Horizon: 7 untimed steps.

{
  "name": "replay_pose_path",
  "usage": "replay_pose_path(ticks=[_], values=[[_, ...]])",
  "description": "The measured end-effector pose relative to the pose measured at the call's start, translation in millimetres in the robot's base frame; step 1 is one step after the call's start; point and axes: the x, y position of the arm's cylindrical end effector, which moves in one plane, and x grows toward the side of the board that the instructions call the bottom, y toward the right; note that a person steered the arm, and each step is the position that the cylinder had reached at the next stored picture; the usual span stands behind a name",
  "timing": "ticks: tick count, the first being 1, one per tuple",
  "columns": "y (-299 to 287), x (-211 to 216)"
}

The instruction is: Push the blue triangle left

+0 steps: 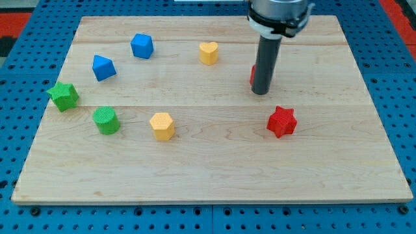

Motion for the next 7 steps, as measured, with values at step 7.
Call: replay_pose_path(ticks=[7], values=[[-335,-57]])
